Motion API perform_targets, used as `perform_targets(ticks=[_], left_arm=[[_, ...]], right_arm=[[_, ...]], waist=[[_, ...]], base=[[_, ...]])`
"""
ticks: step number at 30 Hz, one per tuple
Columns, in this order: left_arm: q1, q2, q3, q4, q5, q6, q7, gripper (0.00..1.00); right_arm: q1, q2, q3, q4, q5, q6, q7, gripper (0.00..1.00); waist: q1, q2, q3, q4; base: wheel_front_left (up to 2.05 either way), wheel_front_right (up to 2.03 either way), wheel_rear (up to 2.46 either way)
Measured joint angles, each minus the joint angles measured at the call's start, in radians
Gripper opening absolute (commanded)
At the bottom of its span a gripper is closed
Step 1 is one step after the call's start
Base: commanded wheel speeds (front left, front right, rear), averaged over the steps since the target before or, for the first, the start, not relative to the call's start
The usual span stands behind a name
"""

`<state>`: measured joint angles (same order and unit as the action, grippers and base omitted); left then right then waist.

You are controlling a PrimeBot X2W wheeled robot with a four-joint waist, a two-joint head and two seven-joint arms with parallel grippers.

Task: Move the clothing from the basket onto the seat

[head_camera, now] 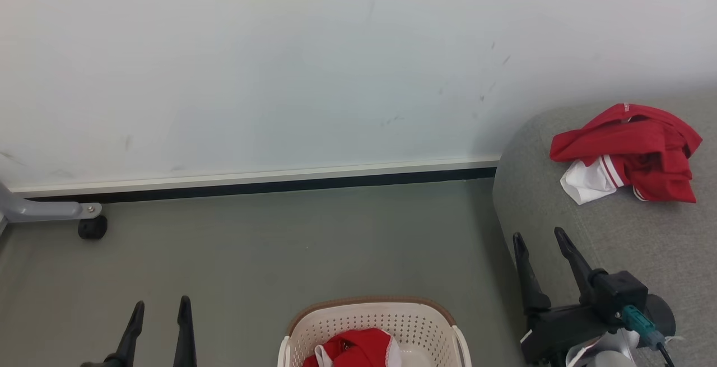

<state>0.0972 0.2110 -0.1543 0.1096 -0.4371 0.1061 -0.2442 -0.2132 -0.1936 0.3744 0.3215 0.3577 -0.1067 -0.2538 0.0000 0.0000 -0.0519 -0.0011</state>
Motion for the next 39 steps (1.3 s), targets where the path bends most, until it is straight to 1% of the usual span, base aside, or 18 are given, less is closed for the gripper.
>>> perform_targets(ticks=[5, 9, 16, 25, 28, 30, 39], left_arm=[[0.039, -0.001, 0.015, -0.025, 0.003, 0.002, -0.004, 1.00], [0.060, -0.013, 0.022, -0.041, 0.011, 0.008, -0.004, 1.00], [0.075, -0.021, 0.031, -0.058, 0.020, 0.009, -0.004, 1.00], [0.075, -0.028, 0.034, -0.083, 0.035, 0.010, -0.004, 1.00], [0.075, -0.031, 0.034, -0.088, 0.042, 0.017, -0.004, 1.00], [0.075, -0.032, 0.034, -0.091, 0.057, 0.017, -0.004, 1.00], [0.075, -0.041, 0.035, -0.103, 0.062, 0.017, -0.004, 1.00]], right_arm=[[0.074, -0.006, -0.012, -0.095, -0.021, -0.008, 0.000, 1.00], [0.137, -0.007, -0.028, -0.159, -0.031, -0.009, 0.000, 1.00], [0.181, 0.001, -0.045, -0.209, -0.036, -0.016, 0.000, 1.00], [0.188, 0.012, -0.065, -0.232, -0.044, -0.017, 0.000, 1.00], [0.189, 0.016, -0.071, -0.242, -0.050, -0.018, 0.000, 1.00], [0.189, 0.018, -0.074, -0.244, -0.050, -0.018, 0.000, 1.00], [0.194, 0.023, -0.086, -0.247, -0.051, -0.018, 0.006, 1.00]], waist=[[0.0000, 0.0000, 0.004, 0.000], [0.0000, 0.0000, 0.010, -0.001], [0.0000, 0.0000, 0.021, -0.004], [0.0000, 0.0000, 0.037, -0.009], [0.0000, 0.0001, 0.040, -0.009], [0.0000, 0.0001, 0.042, -0.009], [0.0000, 0.0001, 0.046, -0.008]], base=[[0.00, 0.00, 0.00], [0.00, 0.00, 0.00], [0.00, 0.00, 0.00], [0.00, 0.00, 0.00], [0.00, 0.00, 0.00], [0.00, 0.00, 0.00], [0.00, 0.00, 0.00]])
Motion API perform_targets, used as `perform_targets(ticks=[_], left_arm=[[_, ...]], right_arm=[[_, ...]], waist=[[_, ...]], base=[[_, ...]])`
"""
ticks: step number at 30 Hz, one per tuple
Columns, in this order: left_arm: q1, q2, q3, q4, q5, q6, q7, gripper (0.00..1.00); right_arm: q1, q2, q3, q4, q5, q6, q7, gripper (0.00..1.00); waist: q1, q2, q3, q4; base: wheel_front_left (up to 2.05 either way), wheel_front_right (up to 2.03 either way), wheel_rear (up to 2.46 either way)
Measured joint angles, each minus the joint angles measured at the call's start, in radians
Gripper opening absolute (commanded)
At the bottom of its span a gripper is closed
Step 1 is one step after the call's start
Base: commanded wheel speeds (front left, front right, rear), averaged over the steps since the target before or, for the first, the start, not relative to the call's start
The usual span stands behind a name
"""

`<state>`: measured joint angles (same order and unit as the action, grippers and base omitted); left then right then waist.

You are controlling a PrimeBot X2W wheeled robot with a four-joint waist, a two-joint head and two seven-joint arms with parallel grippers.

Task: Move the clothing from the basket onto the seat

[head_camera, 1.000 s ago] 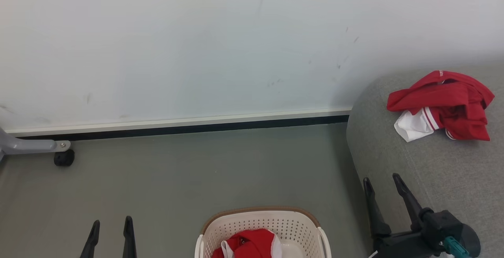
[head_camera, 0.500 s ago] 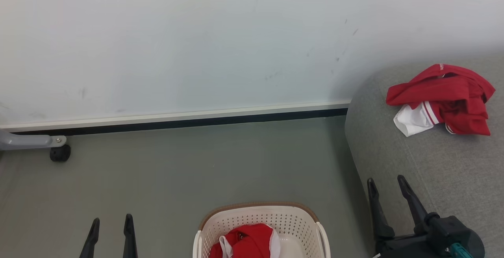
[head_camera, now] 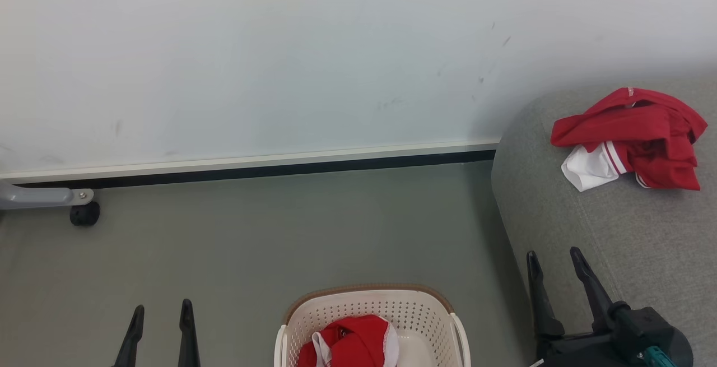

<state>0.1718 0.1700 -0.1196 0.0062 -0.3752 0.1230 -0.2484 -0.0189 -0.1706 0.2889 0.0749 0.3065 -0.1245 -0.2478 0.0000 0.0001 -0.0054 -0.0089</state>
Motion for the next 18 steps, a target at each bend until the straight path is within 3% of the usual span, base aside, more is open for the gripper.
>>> perform_targets(ticks=[18], left_arm=[[0.000, -0.007, -0.015, -0.046, 0.020, 0.000, 0.020, 1.00]], right_arm=[[0.013, 0.004, -0.012, -0.038, -0.019, 0.000, 0.018, 1.00]], waist=[[0.0000, 0.0000, 0.035, 0.000]], base=[[0.00, 0.00, 0.00]])
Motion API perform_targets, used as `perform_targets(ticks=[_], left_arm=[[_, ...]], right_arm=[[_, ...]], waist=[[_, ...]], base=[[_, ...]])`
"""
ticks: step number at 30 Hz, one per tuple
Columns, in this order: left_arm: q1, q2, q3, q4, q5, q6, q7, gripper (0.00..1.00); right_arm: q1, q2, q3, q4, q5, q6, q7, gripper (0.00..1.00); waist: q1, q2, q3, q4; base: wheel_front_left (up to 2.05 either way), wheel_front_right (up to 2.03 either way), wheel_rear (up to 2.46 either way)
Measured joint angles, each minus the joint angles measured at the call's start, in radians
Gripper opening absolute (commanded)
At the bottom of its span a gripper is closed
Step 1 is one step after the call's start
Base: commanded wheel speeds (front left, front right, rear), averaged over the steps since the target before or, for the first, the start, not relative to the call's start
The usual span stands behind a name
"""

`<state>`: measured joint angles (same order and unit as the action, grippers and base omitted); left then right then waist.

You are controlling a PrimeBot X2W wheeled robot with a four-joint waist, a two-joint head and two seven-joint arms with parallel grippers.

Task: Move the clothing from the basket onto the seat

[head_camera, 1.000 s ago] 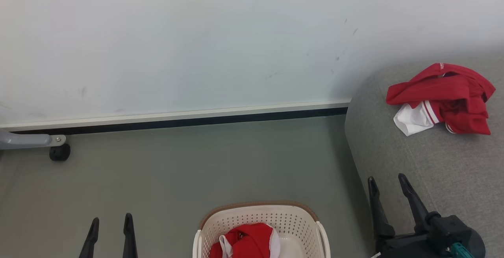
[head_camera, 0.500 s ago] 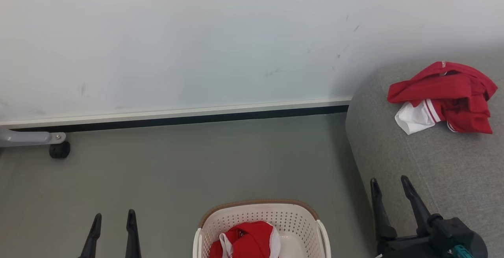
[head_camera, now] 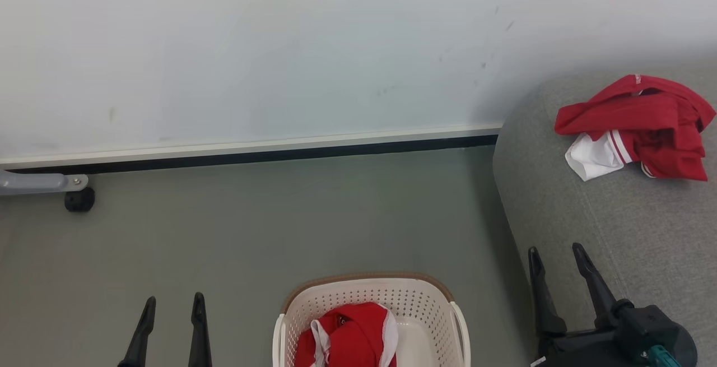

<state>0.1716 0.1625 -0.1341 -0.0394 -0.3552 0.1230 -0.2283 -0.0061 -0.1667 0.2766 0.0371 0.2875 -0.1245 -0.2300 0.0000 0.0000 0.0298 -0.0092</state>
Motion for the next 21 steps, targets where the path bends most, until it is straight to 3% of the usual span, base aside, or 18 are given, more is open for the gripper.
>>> perform_targets(ticks=[12, 21], left_arm=[[-0.115, 0.013, -0.077, 0.002, 0.040, -0.041, 0.053, 1.00], [-0.263, -0.008, -0.157, 0.089, 0.061, -0.082, 0.110, 1.00]], right_arm=[[-0.065, -0.020, -0.033, -0.073, -0.029, 0.000, 0.009, 1.00], [-0.178, -0.039, -0.053, -0.123, -0.051, 0.000, 0.018, 1.00]], waist=[[0.0001, 0.0000, 0.112, -0.018], [0.0001, 0.0001, 0.232, -0.054]], base=[[0.00, 0.00, 0.00], [0.00, 0.00, 0.00]])
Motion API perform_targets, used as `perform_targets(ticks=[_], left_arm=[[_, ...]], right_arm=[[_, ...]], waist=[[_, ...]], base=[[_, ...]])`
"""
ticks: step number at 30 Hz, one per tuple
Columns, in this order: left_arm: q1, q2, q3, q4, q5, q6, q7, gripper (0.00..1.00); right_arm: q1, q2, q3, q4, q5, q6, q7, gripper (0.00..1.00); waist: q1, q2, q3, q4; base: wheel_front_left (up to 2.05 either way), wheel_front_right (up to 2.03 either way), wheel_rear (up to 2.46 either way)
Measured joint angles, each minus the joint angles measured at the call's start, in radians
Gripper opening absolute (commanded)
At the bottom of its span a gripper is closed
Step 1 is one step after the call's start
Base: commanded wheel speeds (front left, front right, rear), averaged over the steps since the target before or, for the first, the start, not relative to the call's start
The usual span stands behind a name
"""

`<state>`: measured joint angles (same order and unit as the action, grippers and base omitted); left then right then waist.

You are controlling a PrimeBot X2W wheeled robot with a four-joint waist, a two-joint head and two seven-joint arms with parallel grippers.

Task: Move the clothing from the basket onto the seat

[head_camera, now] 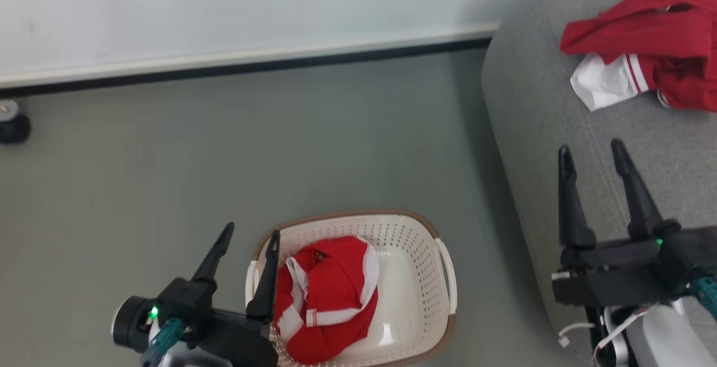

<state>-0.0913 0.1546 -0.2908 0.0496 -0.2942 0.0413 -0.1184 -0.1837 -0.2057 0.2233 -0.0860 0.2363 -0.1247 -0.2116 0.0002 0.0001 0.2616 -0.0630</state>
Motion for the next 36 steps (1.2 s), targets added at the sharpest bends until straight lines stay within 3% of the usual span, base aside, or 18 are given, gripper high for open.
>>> perform_targets(ticks=[25, 36], left_arm=[[-0.266, 0.004, -0.123, 0.280, 0.132, -0.068, 0.109, 1.00], [-0.396, 0.042, -0.127, 0.373, 0.194, -0.066, 0.143, 1.00]], right_arm=[[-0.394, 0.016, -0.018, -0.046, -0.024, 0.008, 0.017, 1.00], [-0.496, 0.029, -0.026, -0.065, -0.005, 0.012, 0.008, 1.00]], waist=[[0.0000, 0.0001, 0.384, -0.117], [0.0000, 0.0001, 0.551, -0.147]], base=[[0.00, 0.00, 0.00], [0.00, 0.00, 0.00]])
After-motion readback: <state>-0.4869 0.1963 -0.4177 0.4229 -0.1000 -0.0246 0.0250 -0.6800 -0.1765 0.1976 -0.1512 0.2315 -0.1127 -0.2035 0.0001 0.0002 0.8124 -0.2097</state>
